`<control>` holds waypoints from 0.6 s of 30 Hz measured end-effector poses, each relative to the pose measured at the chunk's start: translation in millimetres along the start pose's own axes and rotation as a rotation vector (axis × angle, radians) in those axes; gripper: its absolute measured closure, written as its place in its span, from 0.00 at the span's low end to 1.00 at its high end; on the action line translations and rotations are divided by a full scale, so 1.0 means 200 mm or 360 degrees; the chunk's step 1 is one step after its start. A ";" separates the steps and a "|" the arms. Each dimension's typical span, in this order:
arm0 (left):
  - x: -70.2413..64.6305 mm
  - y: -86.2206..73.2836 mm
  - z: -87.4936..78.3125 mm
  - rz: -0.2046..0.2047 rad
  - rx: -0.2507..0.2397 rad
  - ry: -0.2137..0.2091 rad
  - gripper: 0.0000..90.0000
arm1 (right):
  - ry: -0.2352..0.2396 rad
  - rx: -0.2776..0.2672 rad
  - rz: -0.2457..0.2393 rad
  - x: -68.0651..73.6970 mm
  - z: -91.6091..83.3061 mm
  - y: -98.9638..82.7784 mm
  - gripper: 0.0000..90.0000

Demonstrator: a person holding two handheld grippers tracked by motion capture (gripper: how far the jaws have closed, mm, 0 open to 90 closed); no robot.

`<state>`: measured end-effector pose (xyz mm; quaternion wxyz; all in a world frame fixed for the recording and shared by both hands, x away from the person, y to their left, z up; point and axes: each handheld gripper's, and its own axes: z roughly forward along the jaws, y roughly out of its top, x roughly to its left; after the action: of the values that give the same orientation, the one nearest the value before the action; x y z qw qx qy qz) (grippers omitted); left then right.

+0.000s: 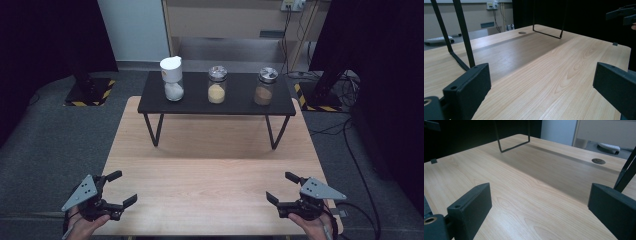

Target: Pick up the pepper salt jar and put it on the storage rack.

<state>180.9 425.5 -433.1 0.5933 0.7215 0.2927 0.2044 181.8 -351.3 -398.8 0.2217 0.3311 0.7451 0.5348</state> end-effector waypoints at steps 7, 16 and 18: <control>0.00 0.00 0.00 0.0003 -0.0007 -0.0004 0.01 | 0.0000 0.0004 -0.0015 0.00 0.01 -0.01 0.07; 0.00 -0.01 0.00 0.0005 -0.0017 -0.0013 0.01 | 0.0019 0.0016 -0.0015 -0.01 0.02 -0.02 0.07; 0.00 -0.01 0.00 0.0004 -0.0020 -0.0013 0.01 | 0.0021 0.0008 -0.0005 -0.02 0.01 -0.02 0.07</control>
<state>181.0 426.6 -434.2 0.5988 0.7189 0.2881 0.2041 184.5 -353.0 -404.1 0.2168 0.3270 0.7485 0.5346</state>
